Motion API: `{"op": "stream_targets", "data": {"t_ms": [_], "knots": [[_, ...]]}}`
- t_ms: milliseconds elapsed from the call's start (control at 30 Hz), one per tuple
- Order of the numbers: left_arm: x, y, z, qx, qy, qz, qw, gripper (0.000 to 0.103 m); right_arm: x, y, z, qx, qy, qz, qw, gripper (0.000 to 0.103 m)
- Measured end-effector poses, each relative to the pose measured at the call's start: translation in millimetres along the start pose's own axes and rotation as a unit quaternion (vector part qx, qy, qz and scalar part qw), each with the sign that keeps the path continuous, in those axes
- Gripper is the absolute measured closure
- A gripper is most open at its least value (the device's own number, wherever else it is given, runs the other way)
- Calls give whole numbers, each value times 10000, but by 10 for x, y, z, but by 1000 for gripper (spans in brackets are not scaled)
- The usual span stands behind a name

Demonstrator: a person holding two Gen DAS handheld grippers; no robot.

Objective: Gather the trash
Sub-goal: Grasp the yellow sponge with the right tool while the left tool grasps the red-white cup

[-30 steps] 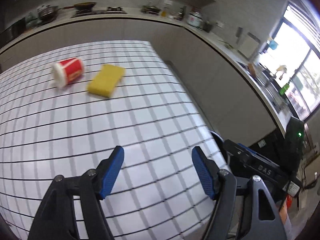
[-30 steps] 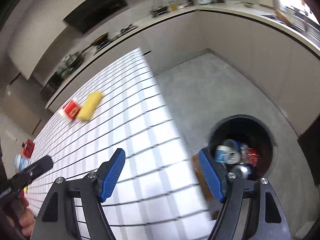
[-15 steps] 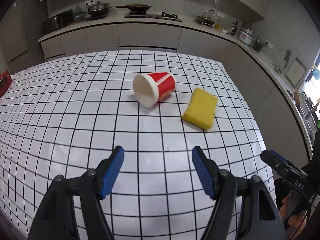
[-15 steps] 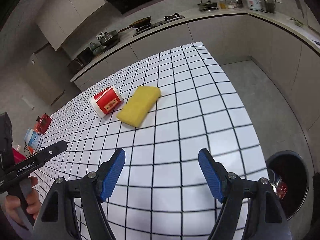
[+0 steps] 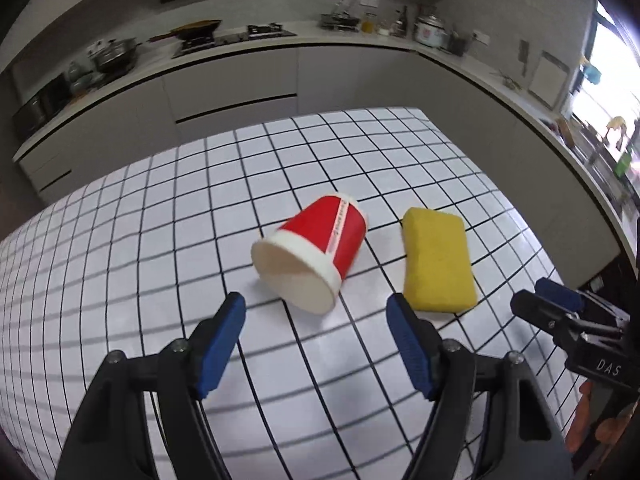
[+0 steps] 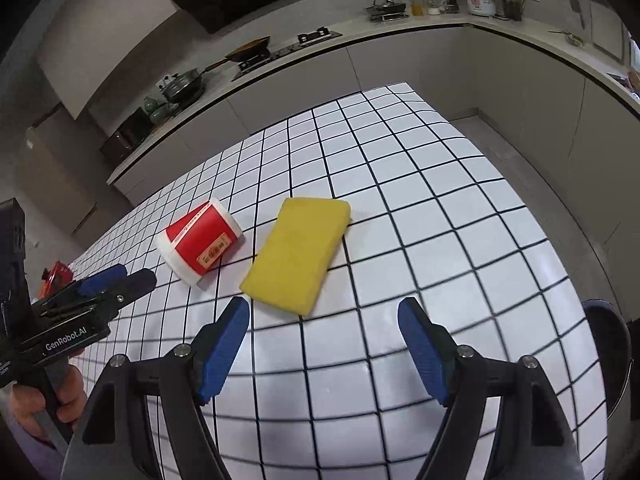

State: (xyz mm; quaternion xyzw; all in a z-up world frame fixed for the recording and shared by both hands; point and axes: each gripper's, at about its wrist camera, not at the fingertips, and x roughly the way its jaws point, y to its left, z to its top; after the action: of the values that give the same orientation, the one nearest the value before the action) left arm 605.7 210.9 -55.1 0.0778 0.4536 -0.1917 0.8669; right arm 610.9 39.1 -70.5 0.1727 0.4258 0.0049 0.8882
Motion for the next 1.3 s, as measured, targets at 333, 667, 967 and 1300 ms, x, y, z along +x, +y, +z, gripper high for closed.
{"op": "stream_targets", "data": {"t_ms": [333, 667, 967, 1300], "knots": [[382, 121, 241, 417, 169, -424, 9981, 29, 447, 254, 194, 199, 68, -499, 9985, 24], [494, 155, 250, 425, 153, -701, 9965, 28, 832, 326, 264, 129, 291, -731, 9968, 24], [394, 205, 173, 270, 150, -741, 9968, 37, 876, 414, 255, -75, 426, -513, 9977, 24], [-36, 284, -374, -279, 347, -616, 9971, 28, 668, 403, 54, -402, 577, -257, 9972, 24]]}}
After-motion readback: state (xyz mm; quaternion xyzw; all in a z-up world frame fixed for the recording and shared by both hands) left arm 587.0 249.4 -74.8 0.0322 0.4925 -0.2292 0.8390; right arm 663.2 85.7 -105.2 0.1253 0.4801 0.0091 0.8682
